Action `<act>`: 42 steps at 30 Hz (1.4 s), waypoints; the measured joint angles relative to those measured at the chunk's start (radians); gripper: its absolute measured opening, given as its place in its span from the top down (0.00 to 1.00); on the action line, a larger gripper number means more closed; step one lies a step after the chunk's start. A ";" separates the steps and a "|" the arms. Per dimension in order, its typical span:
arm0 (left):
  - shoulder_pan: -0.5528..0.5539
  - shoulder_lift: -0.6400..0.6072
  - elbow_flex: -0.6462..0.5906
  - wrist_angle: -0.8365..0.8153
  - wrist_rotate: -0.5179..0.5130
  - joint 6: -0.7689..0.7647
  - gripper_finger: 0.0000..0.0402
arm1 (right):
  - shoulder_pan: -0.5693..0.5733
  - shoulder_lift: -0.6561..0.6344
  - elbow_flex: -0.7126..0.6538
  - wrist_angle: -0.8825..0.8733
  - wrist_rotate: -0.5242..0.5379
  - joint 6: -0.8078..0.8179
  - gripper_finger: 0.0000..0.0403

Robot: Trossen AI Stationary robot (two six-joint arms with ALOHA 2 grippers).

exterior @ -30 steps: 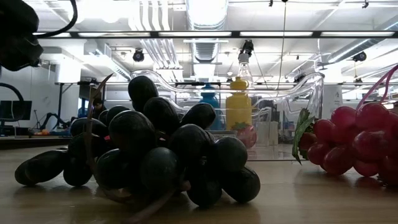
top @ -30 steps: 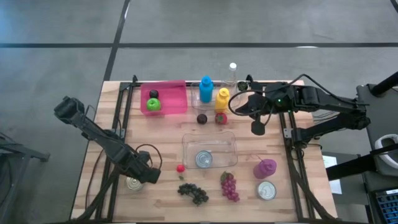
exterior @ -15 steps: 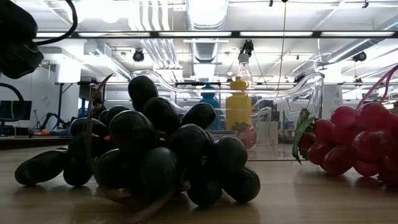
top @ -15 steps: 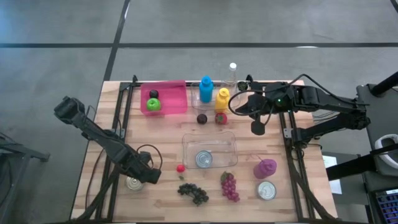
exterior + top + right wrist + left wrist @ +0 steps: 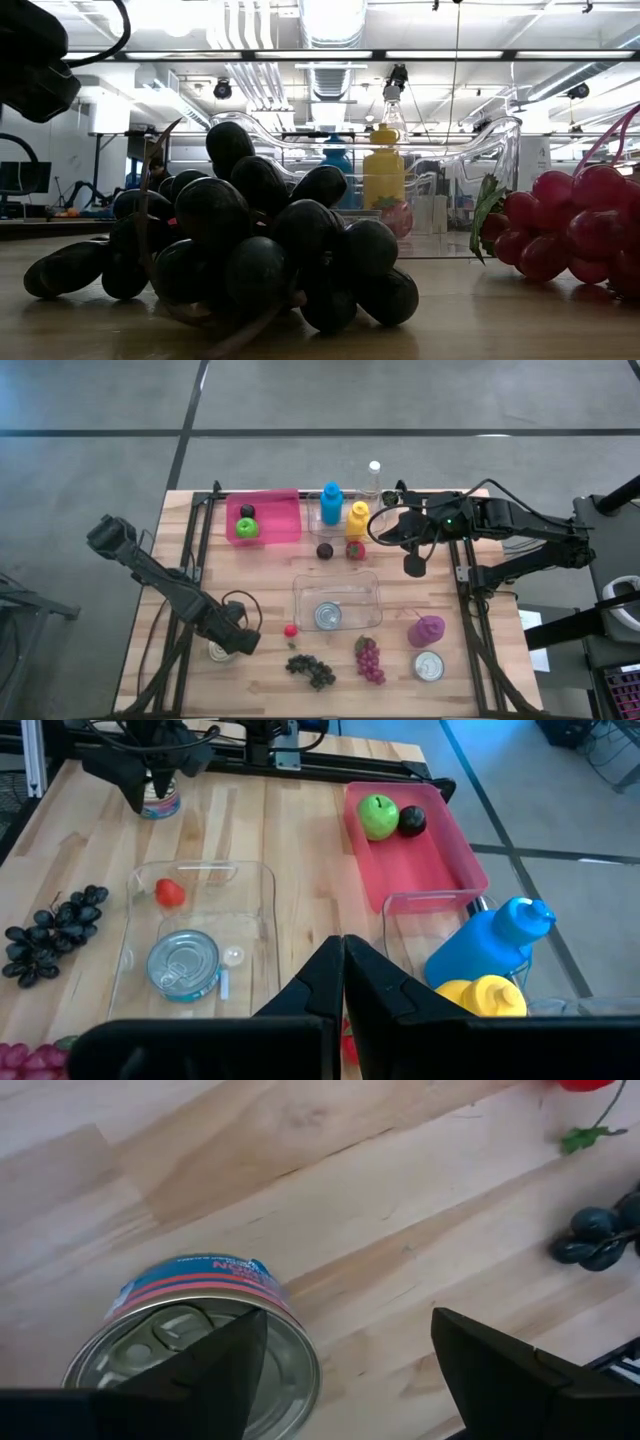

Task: Pick & Place Food Item
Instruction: Put the blue pink tuna can into the bottom transparent bin

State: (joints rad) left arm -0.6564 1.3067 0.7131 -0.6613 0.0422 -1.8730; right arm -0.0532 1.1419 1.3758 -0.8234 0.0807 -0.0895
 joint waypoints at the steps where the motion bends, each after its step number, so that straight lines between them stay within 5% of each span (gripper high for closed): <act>1: 0.001 0.000 0.000 0.000 -0.002 0.011 0.29 | 0.000 0.000 0.000 0.000 0.000 0.000 0.98; 11: 0.040 0.000 0.000 -0.008 -0.102 0.094 0.28 | 0.000 0.000 0.000 0.000 0.000 0.000 0.98; 30: 0.390 0.000 0.000 -0.027 -0.110 0.561 0.29 | 0.000 0.000 0.000 0.008 0.000 0.000 0.98; 38: 0.496 0.000 0.000 -0.027 -0.147 0.644 0.29 | 0.000 0.000 0.000 0.024 0.000 -0.021 0.98; 42: 0.537 -0.002 0.012 -0.019 -0.087 0.645 0.29 | 0.000 0.000 0.000 0.031 0.000 -0.023 0.98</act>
State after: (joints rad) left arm -0.1198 1.3048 0.7248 -0.6805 -0.0447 -1.2275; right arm -0.0532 1.1416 1.3758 -0.7925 0.0807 -0.1123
